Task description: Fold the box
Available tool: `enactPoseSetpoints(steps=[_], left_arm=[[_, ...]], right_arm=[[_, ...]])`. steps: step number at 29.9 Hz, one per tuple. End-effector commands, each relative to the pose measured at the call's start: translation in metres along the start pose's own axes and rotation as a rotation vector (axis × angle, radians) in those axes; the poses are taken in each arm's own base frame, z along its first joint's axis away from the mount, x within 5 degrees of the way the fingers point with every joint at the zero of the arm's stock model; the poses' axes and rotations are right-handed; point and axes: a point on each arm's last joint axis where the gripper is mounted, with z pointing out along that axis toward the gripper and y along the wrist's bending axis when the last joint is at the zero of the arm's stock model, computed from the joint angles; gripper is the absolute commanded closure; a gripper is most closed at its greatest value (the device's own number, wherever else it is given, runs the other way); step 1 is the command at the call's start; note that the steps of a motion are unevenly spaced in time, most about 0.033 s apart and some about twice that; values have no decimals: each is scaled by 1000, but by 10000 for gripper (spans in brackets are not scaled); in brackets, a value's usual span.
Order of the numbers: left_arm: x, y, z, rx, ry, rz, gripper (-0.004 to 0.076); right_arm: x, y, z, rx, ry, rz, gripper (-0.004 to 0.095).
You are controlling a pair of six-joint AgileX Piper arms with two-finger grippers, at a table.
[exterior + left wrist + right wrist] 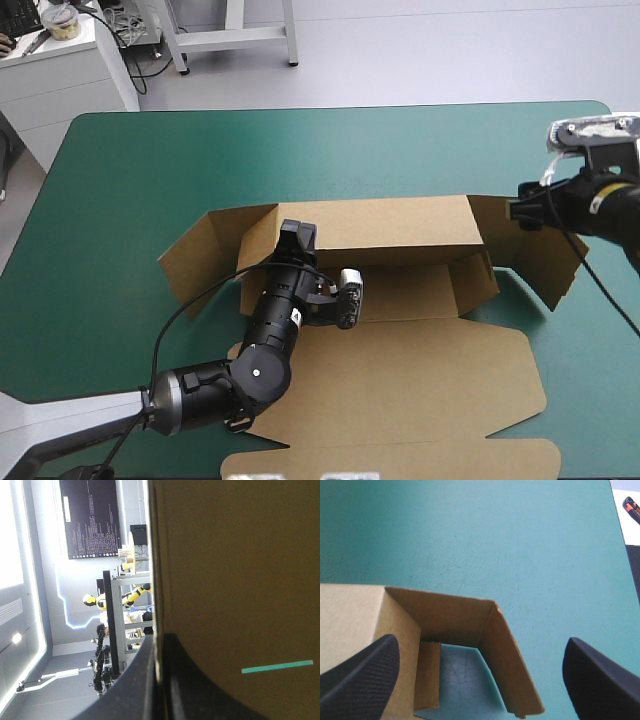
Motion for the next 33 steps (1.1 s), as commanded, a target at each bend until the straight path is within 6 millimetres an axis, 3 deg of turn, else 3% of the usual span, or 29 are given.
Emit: enactPoseSetpoints(steps=[1, 5, 11, 14, 17, 20, 33], left_arm=[[1, 22, -7, -105, -11, -5, 734], [1, 22, -7, -105, -11, -5, 734], [1, 22, -7, -105, -11, -5, 734], [1, 22, -7, -106, -9, -5, 734], [2, 22, -7, -106, -7, -6, 734], [1, 22, -7, -105, -6, -5, 734], [1, 22, -7, -105, -6, -5, 734]], right_arm=[[-31, -13, 10, 6, -53, 2, 95], [-51, -33, 44, -45, -22, 90, 95], [-65, -59, 101, -114, 100, 175, 95], [-65, -62, 130, -141, 192, 175, 95], [-63, -59, 148, -199, 250, 184, 95], [-60, -58, 156, -217, 277, 185, 95], [-60, -59, 148, -195, 273, 183, 96]])
